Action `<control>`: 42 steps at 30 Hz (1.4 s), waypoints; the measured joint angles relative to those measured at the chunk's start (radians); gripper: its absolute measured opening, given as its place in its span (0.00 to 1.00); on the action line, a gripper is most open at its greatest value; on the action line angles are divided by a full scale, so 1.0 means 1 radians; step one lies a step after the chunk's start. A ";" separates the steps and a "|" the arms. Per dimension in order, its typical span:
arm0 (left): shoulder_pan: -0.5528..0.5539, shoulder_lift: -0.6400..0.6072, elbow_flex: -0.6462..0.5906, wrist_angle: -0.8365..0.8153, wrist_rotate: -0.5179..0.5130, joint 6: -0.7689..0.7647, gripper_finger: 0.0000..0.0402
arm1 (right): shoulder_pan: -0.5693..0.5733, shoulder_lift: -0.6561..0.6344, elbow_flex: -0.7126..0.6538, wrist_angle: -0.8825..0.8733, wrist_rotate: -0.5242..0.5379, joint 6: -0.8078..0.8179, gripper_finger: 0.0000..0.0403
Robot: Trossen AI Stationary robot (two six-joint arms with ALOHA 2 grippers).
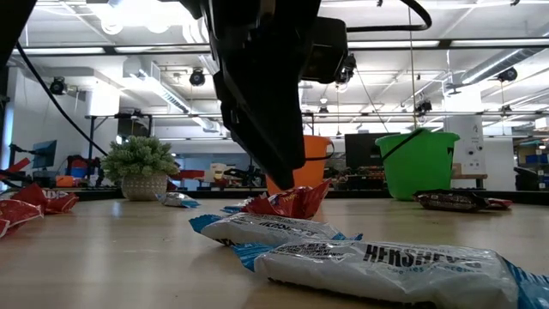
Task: Organize candy in baskets
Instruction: Put the red chocolate into the black bucket
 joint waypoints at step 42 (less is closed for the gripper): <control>-0.002 0.061 -0.050 0.106 0.049 -0.013 0.46 | 0.000 0.001 0.000 0.010 0.000 0.000 0.38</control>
